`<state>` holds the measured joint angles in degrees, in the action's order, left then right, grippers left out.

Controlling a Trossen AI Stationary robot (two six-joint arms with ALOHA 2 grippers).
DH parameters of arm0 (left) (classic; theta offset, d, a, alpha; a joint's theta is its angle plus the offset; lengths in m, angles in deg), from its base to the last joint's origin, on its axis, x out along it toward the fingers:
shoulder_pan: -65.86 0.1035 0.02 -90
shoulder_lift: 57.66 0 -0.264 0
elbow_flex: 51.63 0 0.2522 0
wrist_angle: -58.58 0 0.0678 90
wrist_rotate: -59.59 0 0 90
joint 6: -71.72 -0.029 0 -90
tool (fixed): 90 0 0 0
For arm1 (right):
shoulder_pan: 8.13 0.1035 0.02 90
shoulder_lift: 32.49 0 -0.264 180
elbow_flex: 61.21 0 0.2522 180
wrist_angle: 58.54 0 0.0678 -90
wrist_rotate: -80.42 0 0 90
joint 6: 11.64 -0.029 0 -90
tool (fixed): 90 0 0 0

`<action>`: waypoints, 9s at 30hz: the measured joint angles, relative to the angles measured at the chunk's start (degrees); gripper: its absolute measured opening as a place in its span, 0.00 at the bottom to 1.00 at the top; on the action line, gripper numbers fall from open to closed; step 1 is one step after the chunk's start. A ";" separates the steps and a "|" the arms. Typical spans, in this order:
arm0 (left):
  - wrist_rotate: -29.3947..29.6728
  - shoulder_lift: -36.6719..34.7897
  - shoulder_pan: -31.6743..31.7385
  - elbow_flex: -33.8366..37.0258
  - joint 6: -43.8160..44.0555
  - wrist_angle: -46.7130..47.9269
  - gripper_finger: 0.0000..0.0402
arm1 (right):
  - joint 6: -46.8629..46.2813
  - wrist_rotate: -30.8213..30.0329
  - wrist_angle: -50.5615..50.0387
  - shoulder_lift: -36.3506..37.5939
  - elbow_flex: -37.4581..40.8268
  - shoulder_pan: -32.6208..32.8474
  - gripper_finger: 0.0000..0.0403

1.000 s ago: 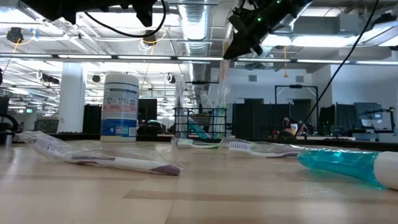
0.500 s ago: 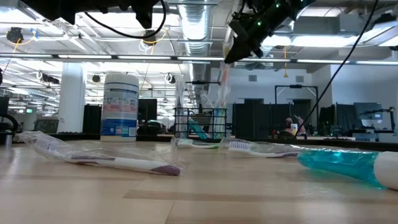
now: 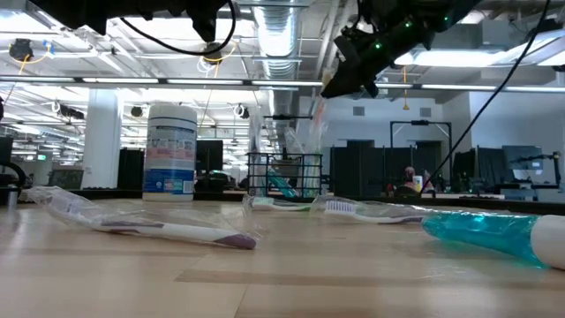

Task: Pick & Place toothbrushing station
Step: Put the orange toothbrush into the black wire organizer, then put the right purple toothbrush into the black wire organizer

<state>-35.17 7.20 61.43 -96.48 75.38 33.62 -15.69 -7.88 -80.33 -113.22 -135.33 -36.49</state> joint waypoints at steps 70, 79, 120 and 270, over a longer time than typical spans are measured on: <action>0.27 0.00 0.00 0.00 -0.66 0.17 0.32 | -0.48 1.74 2.53 -10.48 -0.15 0.63 0.30; 0.27 0.00 0.00 0.00 -0.64 0.17 0.32 | -0.48 1.74 -0.14 -10.45 -2.14 0.57 0.38; 0.25 0.00 -0.02 0.00 -0.61 0.25 0.32 | 2.38 1.43 -32.54 -10.40 -20.04 7.72 0.34; 0.25 0.00 -0.01 0.02 -1.49 0.52 0.32 | -2.87 -13.39 -50.44 -16.11 -27.71 40.95 0.00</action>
<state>-34.92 7.20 61.43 -96.46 73.89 34.14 -18.56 -21.26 -130.77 -129.33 -163.04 4.46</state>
